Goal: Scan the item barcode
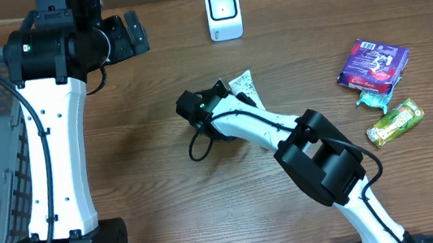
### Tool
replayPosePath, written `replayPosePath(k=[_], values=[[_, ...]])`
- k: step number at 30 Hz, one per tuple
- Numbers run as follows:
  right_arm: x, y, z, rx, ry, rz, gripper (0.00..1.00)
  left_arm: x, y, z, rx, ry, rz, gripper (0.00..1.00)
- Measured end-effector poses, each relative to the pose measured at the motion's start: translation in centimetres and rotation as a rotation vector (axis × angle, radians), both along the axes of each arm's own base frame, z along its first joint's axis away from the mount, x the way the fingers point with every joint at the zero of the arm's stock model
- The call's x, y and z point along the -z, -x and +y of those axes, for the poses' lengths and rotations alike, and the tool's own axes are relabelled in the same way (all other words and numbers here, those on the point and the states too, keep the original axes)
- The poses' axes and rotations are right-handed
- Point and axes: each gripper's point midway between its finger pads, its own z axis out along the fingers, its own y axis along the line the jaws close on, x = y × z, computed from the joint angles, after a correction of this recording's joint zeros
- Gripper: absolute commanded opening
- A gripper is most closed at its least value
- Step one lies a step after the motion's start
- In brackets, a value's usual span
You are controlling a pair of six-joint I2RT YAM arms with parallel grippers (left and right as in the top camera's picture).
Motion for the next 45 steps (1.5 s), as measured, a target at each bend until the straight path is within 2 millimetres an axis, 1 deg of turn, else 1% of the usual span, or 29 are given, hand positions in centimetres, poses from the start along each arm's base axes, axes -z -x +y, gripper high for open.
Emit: replayPosePath(k=[2,5,8,9,12,14,17,20,25,27,31,34,38,42,45], values=[[-0.1,0.0,0.3,0.015,-0.045,0.034,0.05,0.0,0.0,0.0,0.0,0.0,0.0,1.0],[-0.5,0.0,1.4,0.038,-0.184,0.111,0.05,0.0,0.0,0.0,0.0,0.0,0.0,0.99],[-1.3,0.7,3.4,0.039,-0.416,0.244,0.06,0.0,0.0,0.0,0.0,0.0,0.0,1.0],[-1.5,0.9,3.8,0.036,-0.468,0.28,0.06,0.0,0.0,0.0,0.0,0.0,0.0,1.0],[-2.9,2.2,5.8,0.006,-0.741,0.474,0.06,0.0,0.0,0.0,0.0,0.0,0.0,1.0],[-3.6,2.1,6.5,-0.014,-0.894,0.555,0.07,0.0,0.0,0.0,0.0,0.0,0.0,1.0],[-3.8,1.5,6.1,-0.02,-1.064,0.617,0.09,0.0,0.0,0.0,0.0,0.0,0.0,1.0],[-2.7,1.7,5.0,0.005,-1.14,0.66,0.12,0.0,0.0,0.0,0.0,0.0,0.0,0.99],[-1.2,3.3,4.5,0.02,-1.164,0.715,0.21,0.0,0.0,0.0,0.0,0.0,0.0,0.99],[-0.8,3.3,4.3,0.031,-1.141,0.709,0.27,0.0,0.0,0.0,0.0,0.0,0.0,1.0],[0.0,2.3,3.1,0.073,-1.067,0.642,0.32,0.0,0.0,0.0,0.0,0.0,0.0,1.0],[0.5,1.5,2.0,0.104,-0.997,0.586,0.34,0.0,0.0,0.0,0.0,0.0,0.0,1.0],[0.5,0.4,0.3,0.125,-0.902,0.505,0.35,0.0,0.0,0.0,0.0,0.0,0.0,1.0],[0.5,-0.2,-1.0,0.142,-0.828,0.453,0.35,0.0,0.0,0.0,0.0,0.0,0.0,1.0],[0.3,-0.4,-1.8,0.156,-0.781,0.438,0.4,0.0,0.0,0.0,0.0,0.0,0.0,1.0]])
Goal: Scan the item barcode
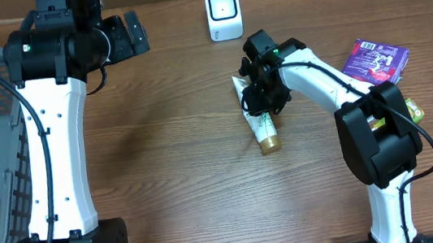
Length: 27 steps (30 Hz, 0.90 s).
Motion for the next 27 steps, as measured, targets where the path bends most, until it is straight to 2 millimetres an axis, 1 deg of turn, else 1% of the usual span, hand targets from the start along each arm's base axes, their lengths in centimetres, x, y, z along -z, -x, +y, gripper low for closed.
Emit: replayPosePath(k=[3,5,7,9,10,12,13,14,17,19,27], values=[[-0.7,-0.1,-0.8,0.003,0.051,-0.001,0.43,0.0,0.0,0.0,0.0,0.0,0.0,1.0],[-1.6,-0.5,-1.1,0.007,0.07,-0.011,0.44,0.0,0.0,0.0,0.0,0.0,0.0,1.0],[-2.8,-1.1,-1.1,0.008,0.076,-0.029,0.47,0.0,0.0,0.0,0.0,0.0,0.0,1.0],[-4.5,-2.3,-0.9,0.012,0.078,-0.069,0.47,0.0,0.0,0.0,0.0,0.0,0.0,1.0],[-4.8,-2.3,-1.0,0.013,0.083,-0.072,0.49,0.0,0.0,0.0,0.0,0.0,0.0,1.0],[-5.3,-2.5,-1.2,0.014,0.094,-0.08,0.6,0.0,0.0,0.0,0.0,0.0,0.0,1.0],[-5.5,-2.7,-1.1,0.009,0.096,-0.088,0.72,0.0,0.0,0.0,0.0,0.0,0.0,1.0],[-5.5,-2.7,-1.1,0.006,0.099,-0.094,1.0,0.0,0.0,0.0,0.0,0.0,0.0,1.0],[-5.5,-2.6,-1.0,0.003,0.136,-0.105,1.0,0.0,0.0,0.0,0.0,0.0,0.0,1.0],[-5.5,-2.4,-0.7,-0.01,0.187,-0.135,1.0,0.0,0.0,0.0,0.0,0.0,0.0,1.0],[-6.4,-1.5,2.8,-0.054,0.401,-0.336,1.0,0.0,0.0,0.0,0.0,0.0,0.0,1.0]])
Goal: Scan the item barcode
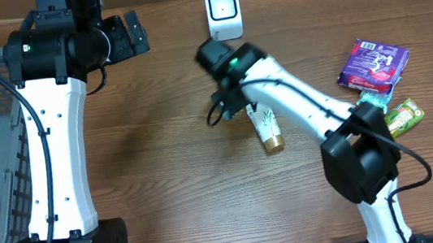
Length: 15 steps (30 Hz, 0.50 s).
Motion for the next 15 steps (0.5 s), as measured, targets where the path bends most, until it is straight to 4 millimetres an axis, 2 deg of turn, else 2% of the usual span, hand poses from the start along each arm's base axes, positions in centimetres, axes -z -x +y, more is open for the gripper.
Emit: replayPosePath(k=[3,6,15], values=[[-0.1,0.2,0.5,-0.005,0.041,-0.039,1.0,0.0,0.0,0.0,0.0,0.0,0.0,1.0],[0.6,0.0,0.1,0.005,0.071,-0.04,1.0,0.0,0.0,0.0,0.0,0.0,0.0,1.0],[4.6,1.0,-1.2,-0.004,0.141,0.079,1.0,0.0,0.0,0.0,0.0,0.0,0.0,1.0]])
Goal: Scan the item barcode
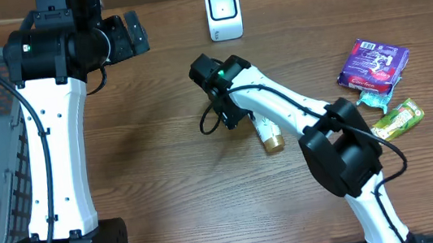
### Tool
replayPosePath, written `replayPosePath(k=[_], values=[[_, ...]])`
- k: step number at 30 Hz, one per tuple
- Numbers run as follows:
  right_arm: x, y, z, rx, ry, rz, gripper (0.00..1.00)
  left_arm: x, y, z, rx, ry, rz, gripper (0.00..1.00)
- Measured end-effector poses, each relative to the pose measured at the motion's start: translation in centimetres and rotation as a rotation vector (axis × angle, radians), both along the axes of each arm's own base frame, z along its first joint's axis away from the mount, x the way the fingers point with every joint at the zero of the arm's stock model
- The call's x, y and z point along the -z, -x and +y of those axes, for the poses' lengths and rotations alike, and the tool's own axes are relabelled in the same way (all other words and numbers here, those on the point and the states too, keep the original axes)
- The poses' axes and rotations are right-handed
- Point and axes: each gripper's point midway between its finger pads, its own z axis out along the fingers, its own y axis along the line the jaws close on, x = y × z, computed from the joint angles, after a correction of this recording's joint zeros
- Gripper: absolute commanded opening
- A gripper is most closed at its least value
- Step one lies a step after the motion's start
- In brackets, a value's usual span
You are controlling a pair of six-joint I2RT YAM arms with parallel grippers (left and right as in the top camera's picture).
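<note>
A white tube with a gold cap (268,137) sticks out from under my right arm at the table's middle, cap toward the near right. My right gripper (234,114) sits at the tube's upper end and appears shut on it, though its fingers are mostly covered by the wrist. The white barcode scanner (223,12) stands at the far edge, well beyond the tube. My left gripper (126,33) hangs at the far left, open and holding nothing.
A purple packet (373,63), a teal wrapper (372,100) and a green-yellow packet (395,121) lie at the right. A grey mesh basket fills the left edge. The left arm's white column (54,148) stands beside it.
My right wrist has shifted a little nearer and to the left, away from the scanner. The tube went with it, its gold cap now slightly lower. The left arm is unchanged.
First my right gripper was left of centre with the tube's printed flat end showing beside it. Then it held the tube right of the scanner, cap pointing near. Later it sat just below the scanner, and now it is further back toward the middle.
</note>
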Motion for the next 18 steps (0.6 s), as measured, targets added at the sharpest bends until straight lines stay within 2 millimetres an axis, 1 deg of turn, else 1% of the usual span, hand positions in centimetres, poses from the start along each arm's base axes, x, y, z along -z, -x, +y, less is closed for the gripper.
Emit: replayPosePath(k=[4,8,11,12,14,16,18], values=[[1.0,0.4,-0.2,-0.009,0.018,0.032,1.0,0.0,0.0,0.0,0.0,0.0,0.0,1.0],[1.6,0.7,-0.7,-0.018,0.043,0.045,0.91,0.0,0.0,0.0,0.0,-0.001,0.0,1.0],[1.9,0.8,-1.1,-0.023,0.066,0.053,0.78,0.0,0.0,0.0,0.0,0.0,0.0,1.0],[1.8,0.8,-1.2,-0.029,0.072,0.053,0.72,0.0,0.0,0.0,0.0,0.0,0.0,1.0],[1.8,0.8,-1.4,-0.035,0.083,0.052,0.57,0.0,0.0,0.0,0.0,0.0,0.0,0.99],[1.7,0.8,-1.5,-0.037,0.09,0.053,0.46,0.0,0.0,0.0,0.0,0.0,0.0,1.0],[1.7,0.8,-1.5,-0.04,0.092,0.054,0.42,0.0,0.0,0.0,0.0,0.0,0.0,1.0]])
